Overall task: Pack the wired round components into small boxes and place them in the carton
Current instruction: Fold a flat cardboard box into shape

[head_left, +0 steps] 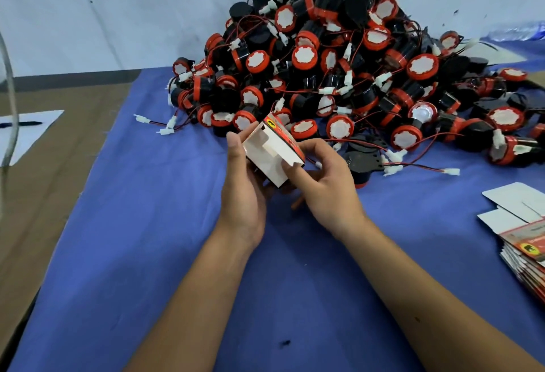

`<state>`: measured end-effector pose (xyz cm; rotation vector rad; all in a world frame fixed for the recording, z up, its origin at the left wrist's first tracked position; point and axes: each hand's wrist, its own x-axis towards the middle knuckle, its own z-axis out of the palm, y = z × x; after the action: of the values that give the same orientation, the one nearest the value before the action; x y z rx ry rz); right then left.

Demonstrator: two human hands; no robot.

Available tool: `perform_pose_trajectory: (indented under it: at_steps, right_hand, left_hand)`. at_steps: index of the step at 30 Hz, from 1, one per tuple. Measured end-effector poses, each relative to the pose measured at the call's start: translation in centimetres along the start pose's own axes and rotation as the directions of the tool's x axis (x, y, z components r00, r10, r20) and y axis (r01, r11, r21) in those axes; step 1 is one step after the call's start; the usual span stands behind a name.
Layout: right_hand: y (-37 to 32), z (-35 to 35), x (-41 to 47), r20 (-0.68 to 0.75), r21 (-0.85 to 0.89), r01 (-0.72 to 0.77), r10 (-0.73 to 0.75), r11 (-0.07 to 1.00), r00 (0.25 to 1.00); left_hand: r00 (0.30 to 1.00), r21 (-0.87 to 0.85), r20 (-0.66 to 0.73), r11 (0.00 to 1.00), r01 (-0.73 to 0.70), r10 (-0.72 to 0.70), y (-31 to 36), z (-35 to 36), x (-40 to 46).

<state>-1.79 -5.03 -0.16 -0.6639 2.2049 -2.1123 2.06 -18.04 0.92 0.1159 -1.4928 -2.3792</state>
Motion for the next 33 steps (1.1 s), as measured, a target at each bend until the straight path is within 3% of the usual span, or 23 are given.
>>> perform_pose_trajectory:
  at_steps: [5, 8, 12, 15, 19, 24, 26, 29, 33]
  right_hand:
    - [0.0, 0.2, -0.1, -0.028, -0.092, 0.045, -0.047, 0.995, 0.998]
    - [-0.1, 0.6, -0.3, -0.014, -0.116, 0.072, -0.074, 0.991, 0.997]
    - [0.2, 1.9, -0.7, 0.017, -0.159, 0.158, -0.157, 0.975, 0.987]
    - [0.2, 2.5, -0.9, -0.023, -0.085, 0.119, -0.122, 0.989, 0.992]
    - [0.3, 2.6, -1.0, -0.017, -0.037, 0.074, -0.074, 0.997, 0.997]
    - [0.3, 1.4, -0.5, 0.286, 0.052, -0.012, -0.003, 0.999, 0.958]
    - [-0.1, 1.0, -0.2, 0.29, 0.077, -0.053, 0.028, 0.996, 0.957]
    - [-0.4, 0.6, 0.0, 0.175, 0.054, -0.016, 0.006, 0.998, 0.985]
    - [-0.2, 0.1, 0.2, 0.116, 0.079, 0.014, -0.023, 0.997, 0.993]
  left_hand:
    - [0.992, -0.114, 0.039, 0.985, 0.127, -0.124, 0.0, -0.4, 0.0]
    - [0.991, 0.044, -0.133, 0.999, -0.001, 0.007, -0.7, 0.2, 0.0]
    - [0.93, 0.211, -0.308, 0.968, -0.139, 0.2, -1.6, 0.0, 0.2]
    - [0.914, 0.285, -0.208, 0.916, -0.283, 0.348, -1.5, 0.0, 0.0]
    - [0.903, 0.301, -0.121, 0.882, -0.362, 0.412, -1.7, 0.5, -0.3]
    - [0.816, 0.549, -0.163, 0.738, -0.392, 0.555, -1.0, -0.8, 0.3]
    - [0.81, 0.608, -0.134, 0.693, -0.387, 0.571, -0.7, -2.0, 0.7]
    - [0.827, 0.731, 0.068, 0.536, -0.423, 0.559, -0.6, -2.4, 0.7]
    - [0.882, 0.663, 0.241, 0.595, -0.455, 0.405, -0.9, -1.6, 0.2]
